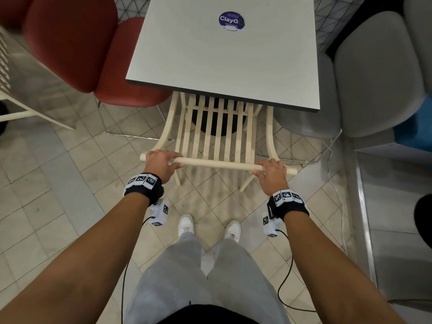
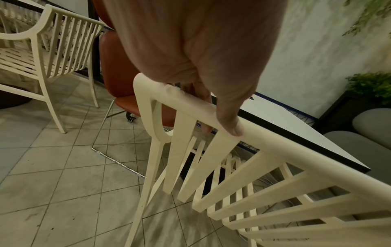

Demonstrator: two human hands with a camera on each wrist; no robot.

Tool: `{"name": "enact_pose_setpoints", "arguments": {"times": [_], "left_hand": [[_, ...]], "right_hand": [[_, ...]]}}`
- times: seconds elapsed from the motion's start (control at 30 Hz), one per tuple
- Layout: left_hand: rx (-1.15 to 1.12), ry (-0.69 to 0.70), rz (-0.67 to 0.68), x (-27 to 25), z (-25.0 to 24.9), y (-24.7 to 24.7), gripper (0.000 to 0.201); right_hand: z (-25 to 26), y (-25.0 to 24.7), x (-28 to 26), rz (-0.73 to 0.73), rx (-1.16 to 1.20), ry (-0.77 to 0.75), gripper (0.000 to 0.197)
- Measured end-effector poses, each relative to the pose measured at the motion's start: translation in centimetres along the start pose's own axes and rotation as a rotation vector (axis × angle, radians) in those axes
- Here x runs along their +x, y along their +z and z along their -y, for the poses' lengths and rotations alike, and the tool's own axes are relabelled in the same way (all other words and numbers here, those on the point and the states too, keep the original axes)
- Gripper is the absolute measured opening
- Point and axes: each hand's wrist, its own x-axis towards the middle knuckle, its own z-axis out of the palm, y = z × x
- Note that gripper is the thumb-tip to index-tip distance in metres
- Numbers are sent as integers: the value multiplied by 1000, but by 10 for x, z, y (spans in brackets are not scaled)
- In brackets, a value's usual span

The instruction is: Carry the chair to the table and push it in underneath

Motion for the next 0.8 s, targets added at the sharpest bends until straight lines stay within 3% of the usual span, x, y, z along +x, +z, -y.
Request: {"name": "enact_pose_setpoints", "arguments": {"times": [0.8], "left_hand": [[-45, 43, -3, -1, 10, 8, 30]], "right_hand": [[4, -1, -6, 8, 10, 10, 32]]}}
